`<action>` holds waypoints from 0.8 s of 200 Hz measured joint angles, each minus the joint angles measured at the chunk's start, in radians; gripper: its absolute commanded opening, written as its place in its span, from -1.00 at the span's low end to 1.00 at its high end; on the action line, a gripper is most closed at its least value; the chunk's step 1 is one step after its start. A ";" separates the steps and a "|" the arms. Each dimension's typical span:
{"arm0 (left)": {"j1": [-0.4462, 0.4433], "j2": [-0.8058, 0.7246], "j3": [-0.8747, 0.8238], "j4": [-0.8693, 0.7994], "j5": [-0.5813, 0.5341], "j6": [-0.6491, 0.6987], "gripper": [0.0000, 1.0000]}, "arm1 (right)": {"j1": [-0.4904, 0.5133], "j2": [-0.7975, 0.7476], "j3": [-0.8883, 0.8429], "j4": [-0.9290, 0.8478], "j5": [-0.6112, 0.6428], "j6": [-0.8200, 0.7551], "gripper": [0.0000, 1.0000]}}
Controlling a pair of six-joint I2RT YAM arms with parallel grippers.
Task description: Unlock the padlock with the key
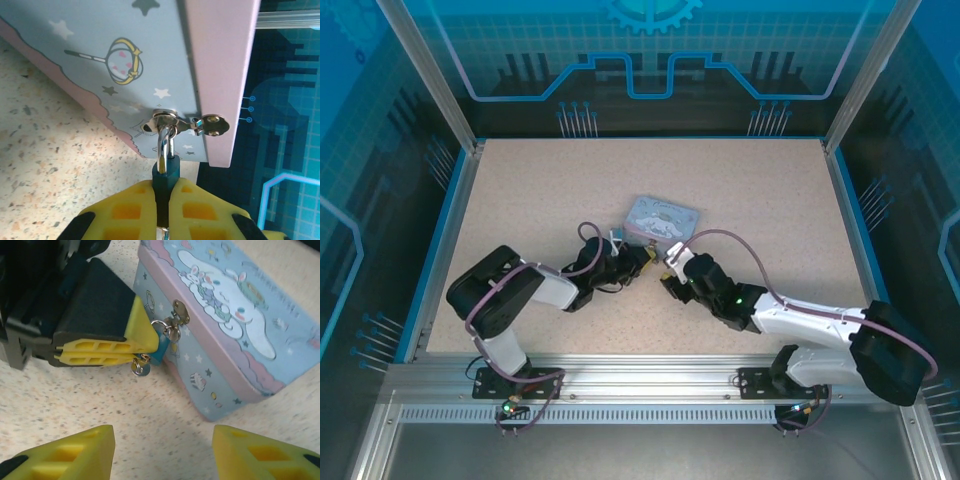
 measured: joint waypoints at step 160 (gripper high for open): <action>0.013 -0.097 0.041 -0.146 0.050 -0.028 -1.00 | 0.116 0.222 0.040 0.166 0.287 -0.626 -0.01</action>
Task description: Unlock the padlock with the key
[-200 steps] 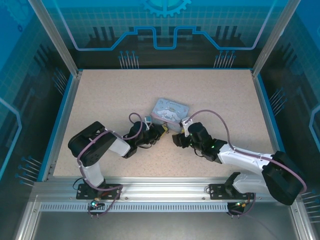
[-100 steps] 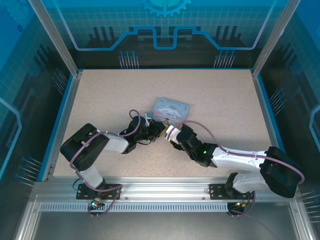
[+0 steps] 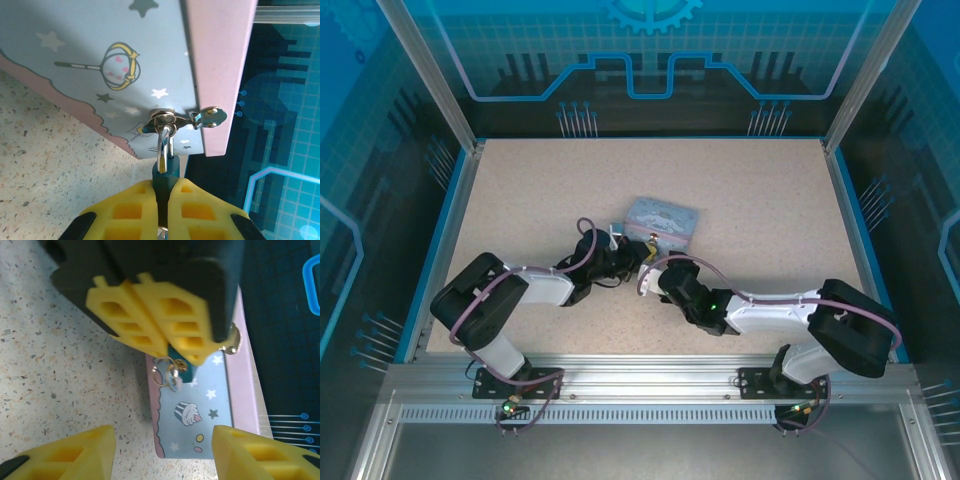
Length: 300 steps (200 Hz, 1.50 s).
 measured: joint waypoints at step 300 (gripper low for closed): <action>0.013 -0.006 0.000 -0.010 0.004 -0.078 -1.00 | -0.085 0.012 -0.013 0.187 -0.100 0.018 0.08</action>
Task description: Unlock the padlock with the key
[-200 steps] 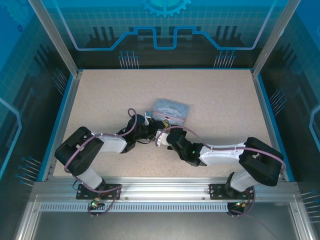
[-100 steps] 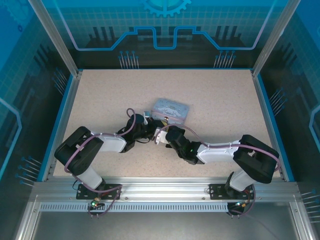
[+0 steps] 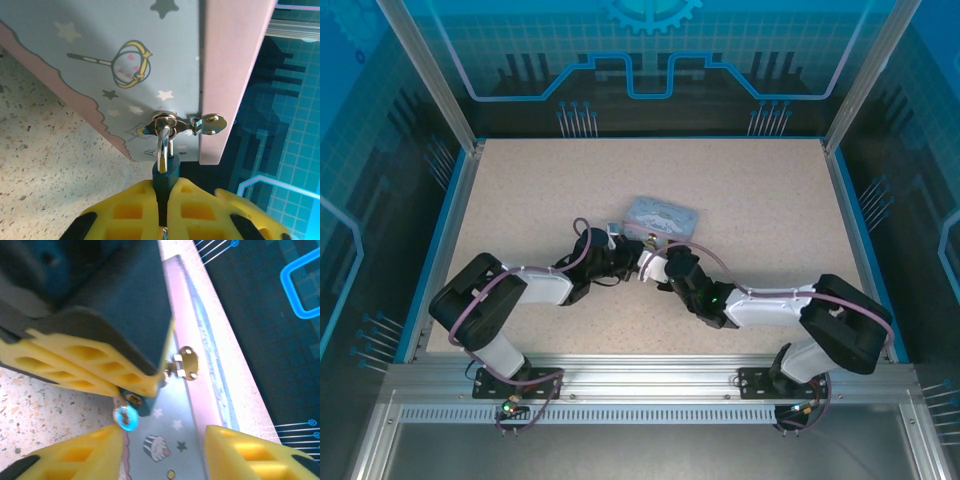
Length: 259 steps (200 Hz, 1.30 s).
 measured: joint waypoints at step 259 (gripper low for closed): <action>0.041 -0.103 0.015 -0.136 0.074 0.004 -1.00 | 0.055 0.023 0.020 0.030 -0.008 -0.051 -0.70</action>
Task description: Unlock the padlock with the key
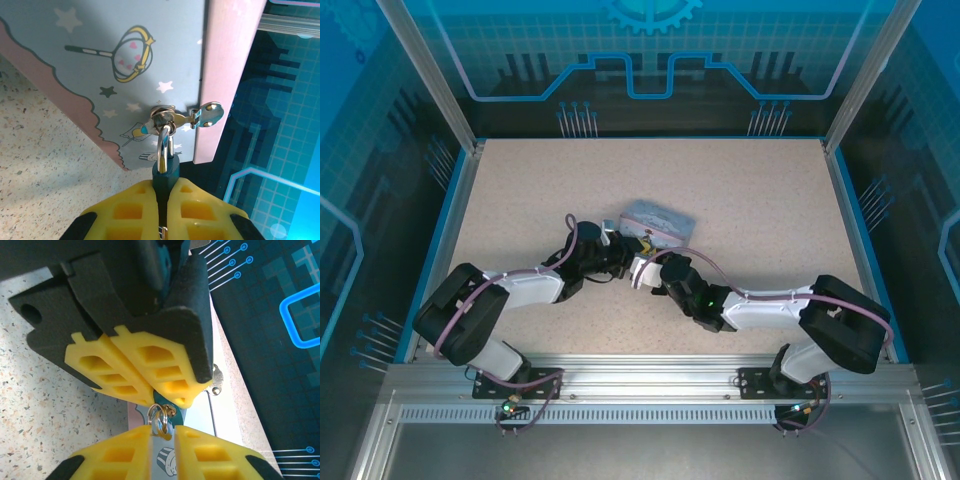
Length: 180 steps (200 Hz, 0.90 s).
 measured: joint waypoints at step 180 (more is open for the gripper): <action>0.017 0.004 0.000 0.016 -0.024 -0.007 -1.00 | -0.003 0.071 0.052 0.024 0.032 0.049 -1.00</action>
